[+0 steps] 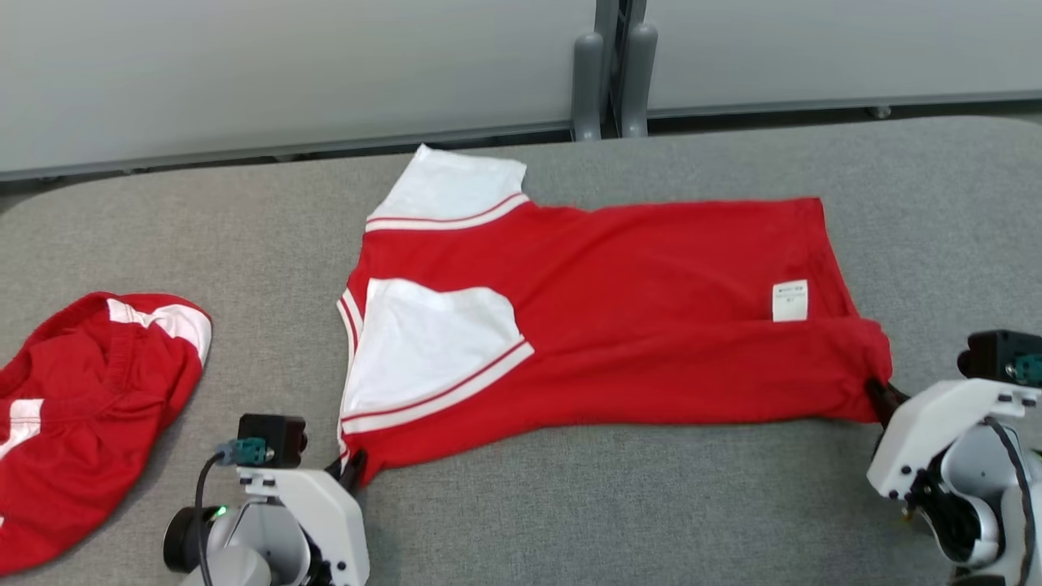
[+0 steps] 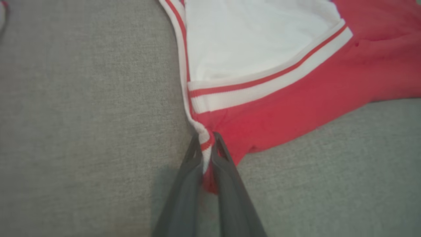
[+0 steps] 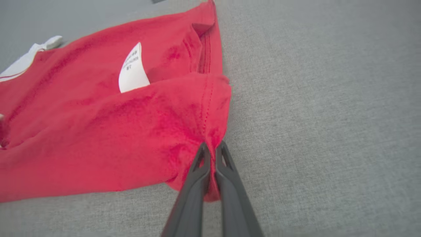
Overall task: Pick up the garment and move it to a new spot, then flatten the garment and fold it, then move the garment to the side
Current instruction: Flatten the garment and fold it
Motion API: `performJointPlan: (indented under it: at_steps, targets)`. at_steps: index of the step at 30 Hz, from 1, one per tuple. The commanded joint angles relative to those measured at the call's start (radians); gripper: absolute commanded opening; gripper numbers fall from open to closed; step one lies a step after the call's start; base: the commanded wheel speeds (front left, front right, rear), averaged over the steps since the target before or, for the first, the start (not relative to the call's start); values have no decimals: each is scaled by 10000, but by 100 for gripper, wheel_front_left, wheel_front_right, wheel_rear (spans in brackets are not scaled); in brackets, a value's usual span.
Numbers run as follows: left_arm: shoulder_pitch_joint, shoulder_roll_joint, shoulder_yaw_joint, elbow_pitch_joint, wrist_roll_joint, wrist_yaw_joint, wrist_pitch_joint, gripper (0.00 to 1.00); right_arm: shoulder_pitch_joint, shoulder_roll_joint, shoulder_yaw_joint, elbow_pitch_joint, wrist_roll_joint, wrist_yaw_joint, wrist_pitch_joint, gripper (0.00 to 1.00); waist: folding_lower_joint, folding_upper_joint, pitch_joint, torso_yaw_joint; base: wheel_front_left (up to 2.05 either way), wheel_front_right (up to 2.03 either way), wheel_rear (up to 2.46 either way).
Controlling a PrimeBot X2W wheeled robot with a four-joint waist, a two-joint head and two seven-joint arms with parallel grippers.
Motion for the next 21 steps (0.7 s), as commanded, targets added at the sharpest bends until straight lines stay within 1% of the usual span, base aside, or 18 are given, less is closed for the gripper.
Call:
performJointPlan:
  at_steps: [1,4,8,10,12,15,16,21]
  targets:
    - [273,235,-10,-55,71,86,-6,0,329,-70,-64,-311,137,2,31,0,0,-1,-238,56,0,0,0]
    - [590,386,-50,-620,93,174,-54,0,956,-71,-110,-1188,207,2,290,0,0,-1,-463,60,0,0,0]
    - [1146,661,-51,-1457,66,466,-21,0,1944,-68,-185,-2320,654,2,821,0,0,-1,-711,41,0,0,0]
    - [1511,812,-72,-1892,30,675,54,0,2467,-74,-291,-2874,715,2,1074,0,0,-1,-817,13,0,0,0]
    - [1859,1025,-142,-2302,215,1007,48,0,2950,-65,-376,-3278,796,2,1290,0,0,-1,-908,-46,0,0,0]
    - [2569,1279,-160,-2909,177,1531,173,0,3571,-66,-442,-3617,941,2,1489,0,0,-1,-1001,-164,0,0,0]
    - [2985,1408,-132,-3308,98,1797,216,0,3884,-68,-380,-3669,1035,2,1605,0,0,-1,-1033,-196,0,0,0]
    - [3918,1645,-279,-4049,-156,2212,556,0,4324,-69,-148,-3566,1265,2,1816,0,0,-1,-1039,-268,0,0,0]
